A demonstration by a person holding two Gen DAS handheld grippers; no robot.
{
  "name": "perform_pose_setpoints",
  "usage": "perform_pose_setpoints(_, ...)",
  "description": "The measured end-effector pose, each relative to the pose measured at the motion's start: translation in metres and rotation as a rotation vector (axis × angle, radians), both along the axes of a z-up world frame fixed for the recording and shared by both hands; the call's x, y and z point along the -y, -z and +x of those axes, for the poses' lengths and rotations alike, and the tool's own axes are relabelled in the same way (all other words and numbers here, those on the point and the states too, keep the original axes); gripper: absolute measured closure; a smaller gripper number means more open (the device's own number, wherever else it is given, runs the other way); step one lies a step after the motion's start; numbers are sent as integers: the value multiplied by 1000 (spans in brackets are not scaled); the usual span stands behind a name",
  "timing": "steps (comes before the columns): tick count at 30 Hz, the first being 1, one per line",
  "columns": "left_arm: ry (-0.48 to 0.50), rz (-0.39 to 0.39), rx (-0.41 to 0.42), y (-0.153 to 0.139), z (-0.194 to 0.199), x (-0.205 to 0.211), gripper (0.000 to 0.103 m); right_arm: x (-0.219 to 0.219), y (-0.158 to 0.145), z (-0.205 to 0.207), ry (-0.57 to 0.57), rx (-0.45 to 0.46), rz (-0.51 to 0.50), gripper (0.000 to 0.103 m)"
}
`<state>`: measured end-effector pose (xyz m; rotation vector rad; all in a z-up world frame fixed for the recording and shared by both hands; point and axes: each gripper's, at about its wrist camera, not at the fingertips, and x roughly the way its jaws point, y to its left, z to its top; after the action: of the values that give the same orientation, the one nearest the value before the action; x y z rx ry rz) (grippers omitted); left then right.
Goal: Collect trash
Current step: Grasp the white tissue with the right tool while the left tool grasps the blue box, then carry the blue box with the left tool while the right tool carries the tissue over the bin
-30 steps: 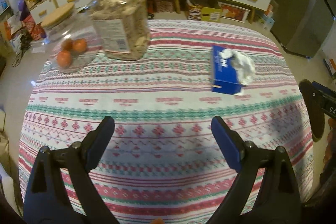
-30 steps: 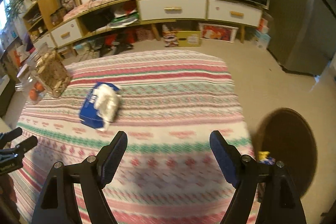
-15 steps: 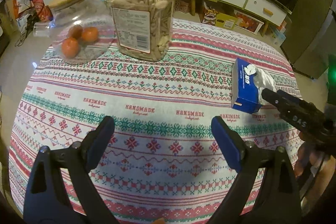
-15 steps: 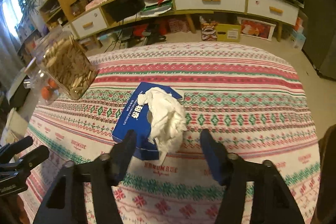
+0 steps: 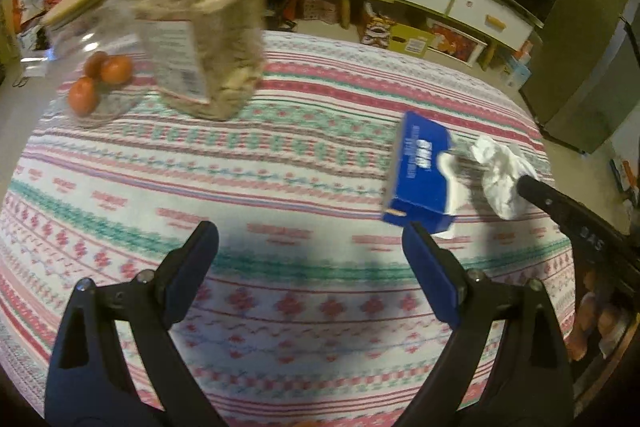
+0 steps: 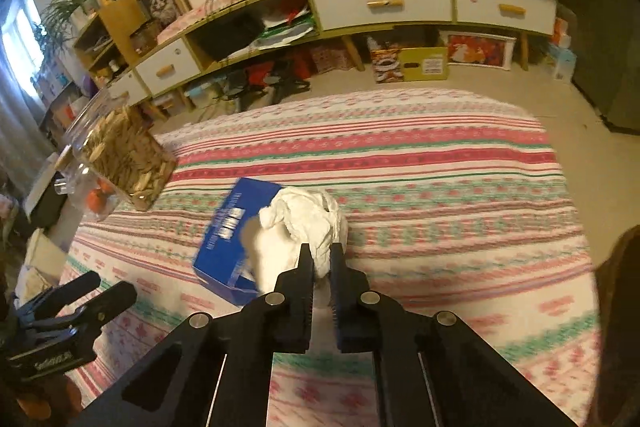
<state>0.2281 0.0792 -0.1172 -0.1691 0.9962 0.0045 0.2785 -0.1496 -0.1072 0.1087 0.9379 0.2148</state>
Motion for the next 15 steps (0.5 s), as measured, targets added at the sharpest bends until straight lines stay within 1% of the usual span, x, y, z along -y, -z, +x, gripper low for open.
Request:
perform_pose_setpoints(3, 49, -20, 27, 3, 8, 20, 10, 26, -12, -12, 30, 9, 2, 95)
perform_pose_setpoints(7, 83, -56, 39, 12, 20, 47, 11, 61, -21, -26, 72, 5, 10, 95)
perform_pose_setpoints(11, 103, -29, 43, 19, 32, 66, 17, 80, -24, -39, 85, -11, 12, 95)
perform_pose_setpoints(13, 91, -20, 42, 23, 35, 69, 23, 85, -25, -45, 85, -14, 16, 95)
perform_pose_setpoints(14, 84, -14, 32, 26, 39, 69, 33, 88, -26, -47, 86, -15, 20, 95)
perform_pose_setpoints(15, 75, -11, 15, 31, 42, 68, 45, 90, -28, -50, 86, -15, 26, 95)
